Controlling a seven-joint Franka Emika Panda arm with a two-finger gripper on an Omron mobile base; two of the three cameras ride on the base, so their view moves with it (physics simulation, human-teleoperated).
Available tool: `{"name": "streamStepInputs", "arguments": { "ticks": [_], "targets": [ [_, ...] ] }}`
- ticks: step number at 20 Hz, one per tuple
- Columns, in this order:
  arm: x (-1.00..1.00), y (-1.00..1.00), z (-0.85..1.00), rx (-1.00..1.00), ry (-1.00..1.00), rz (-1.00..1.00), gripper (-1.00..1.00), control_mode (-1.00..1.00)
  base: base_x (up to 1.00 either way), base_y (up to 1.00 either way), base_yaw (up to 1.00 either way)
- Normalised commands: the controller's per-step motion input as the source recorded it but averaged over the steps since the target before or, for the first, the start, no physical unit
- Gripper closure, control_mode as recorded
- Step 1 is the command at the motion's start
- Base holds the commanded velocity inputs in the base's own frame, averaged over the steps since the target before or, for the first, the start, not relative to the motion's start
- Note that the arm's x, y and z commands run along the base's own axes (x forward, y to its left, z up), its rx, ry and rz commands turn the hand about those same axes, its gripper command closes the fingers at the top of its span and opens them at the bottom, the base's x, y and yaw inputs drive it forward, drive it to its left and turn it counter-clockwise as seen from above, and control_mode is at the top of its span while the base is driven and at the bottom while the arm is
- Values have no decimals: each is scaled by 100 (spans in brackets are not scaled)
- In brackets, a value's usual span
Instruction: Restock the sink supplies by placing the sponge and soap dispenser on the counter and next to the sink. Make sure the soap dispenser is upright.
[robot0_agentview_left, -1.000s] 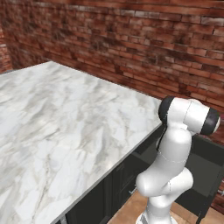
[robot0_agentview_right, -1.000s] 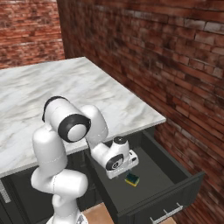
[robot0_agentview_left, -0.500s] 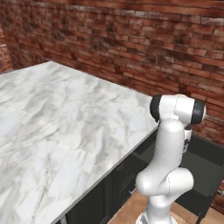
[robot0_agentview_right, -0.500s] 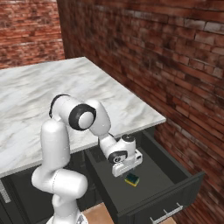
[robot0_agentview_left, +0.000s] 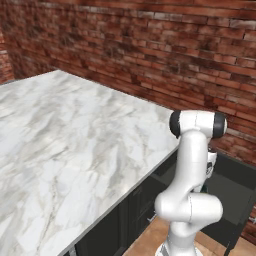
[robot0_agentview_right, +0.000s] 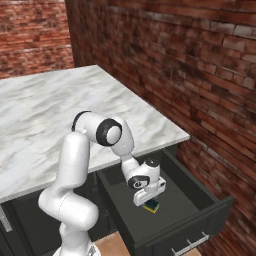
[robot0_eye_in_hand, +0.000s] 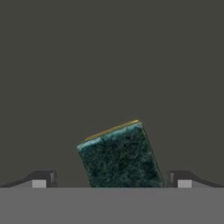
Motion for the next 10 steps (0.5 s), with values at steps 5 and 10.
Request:
{"name": "streamStepInputs", "arguments": {
  "ticks": [5,10],
  "targets": [
    [9,0,-14,0,0,1,-100,-100,0,0,0],
    [6,0,-18,0,0,0,-100,-100,0,0,0]
  ]
}}
